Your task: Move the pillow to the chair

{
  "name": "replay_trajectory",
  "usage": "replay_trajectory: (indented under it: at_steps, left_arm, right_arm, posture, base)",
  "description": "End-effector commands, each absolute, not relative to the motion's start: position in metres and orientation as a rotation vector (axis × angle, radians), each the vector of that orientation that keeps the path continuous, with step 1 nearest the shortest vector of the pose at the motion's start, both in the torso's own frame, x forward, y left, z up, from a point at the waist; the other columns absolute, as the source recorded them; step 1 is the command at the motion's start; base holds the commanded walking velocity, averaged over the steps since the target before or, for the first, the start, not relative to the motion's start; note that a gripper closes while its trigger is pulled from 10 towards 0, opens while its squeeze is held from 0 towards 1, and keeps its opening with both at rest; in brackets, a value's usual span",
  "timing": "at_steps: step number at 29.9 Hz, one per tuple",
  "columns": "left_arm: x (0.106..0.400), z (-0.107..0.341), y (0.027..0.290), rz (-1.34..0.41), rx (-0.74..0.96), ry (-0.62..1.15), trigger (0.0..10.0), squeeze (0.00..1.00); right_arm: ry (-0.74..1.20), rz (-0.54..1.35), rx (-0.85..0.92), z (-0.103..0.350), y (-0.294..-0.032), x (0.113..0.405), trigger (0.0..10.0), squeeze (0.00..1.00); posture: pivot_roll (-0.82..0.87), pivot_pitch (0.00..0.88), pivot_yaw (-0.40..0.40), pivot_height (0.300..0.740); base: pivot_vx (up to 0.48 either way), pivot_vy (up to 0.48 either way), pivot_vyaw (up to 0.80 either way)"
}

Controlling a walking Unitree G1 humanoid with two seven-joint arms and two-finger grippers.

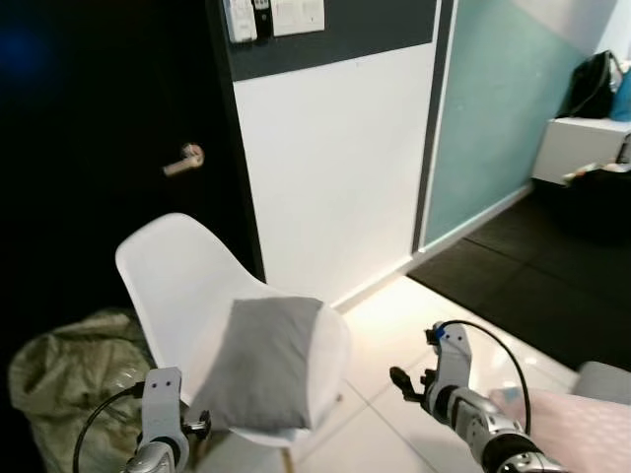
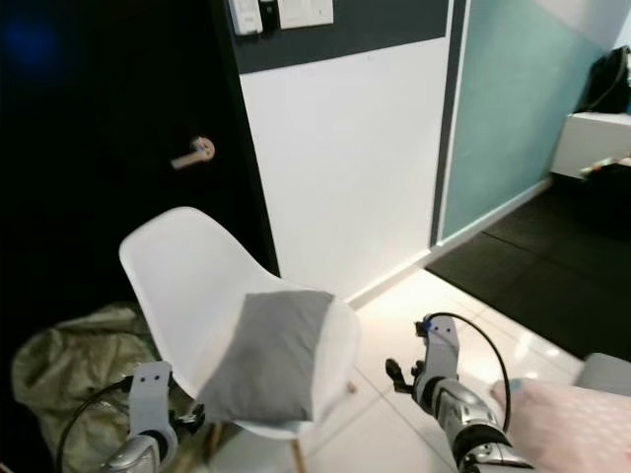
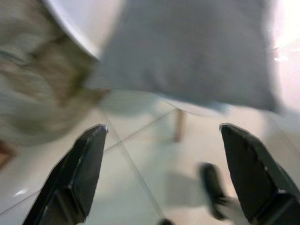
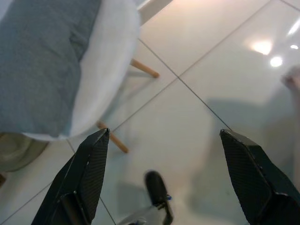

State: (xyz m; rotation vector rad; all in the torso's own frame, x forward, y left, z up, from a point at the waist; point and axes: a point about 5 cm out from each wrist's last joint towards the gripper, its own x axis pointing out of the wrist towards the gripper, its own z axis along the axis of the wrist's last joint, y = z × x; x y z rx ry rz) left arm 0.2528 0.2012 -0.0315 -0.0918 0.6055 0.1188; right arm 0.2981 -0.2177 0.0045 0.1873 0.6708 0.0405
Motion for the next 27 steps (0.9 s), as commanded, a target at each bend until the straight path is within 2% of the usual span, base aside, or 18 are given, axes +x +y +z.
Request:
replay_trajectory:
  at_steps: [1,10,27]
  left_arm:
    - [0.252,-0.031,0.208,0.145,-0.085,0.606,10.0,0.00]
    - [0.253,-0.032,0.207,0.150,-0.098,0.607,10.0,0.00]
    - [0.242,-0.043,0.209,0.172,-0.113,0.671,10.0,0.00]
  right_arm:
    - [0.673,0.059,0.176,0.004,-0.212,0.299,10.0,0.00]
    - [0.687,0.063,0.140,0.005,-0.213,0.300,10.0,0.00]
    - [0.655,-0.033,0.159,0.011,-0.225,0.304,10.0,0.00]
  posture:
    - [-0.17,0.000,-0.007,0.740]
    - [-0.17,0.000,-0.012,0.740]
    - [-0.17,0.000,-0.009,0.740]
  base:
    - [-0.371,0.000,0.00]
    - [-0.370,0.000,0.00]
    - [-0.332,0.000,-0.71]
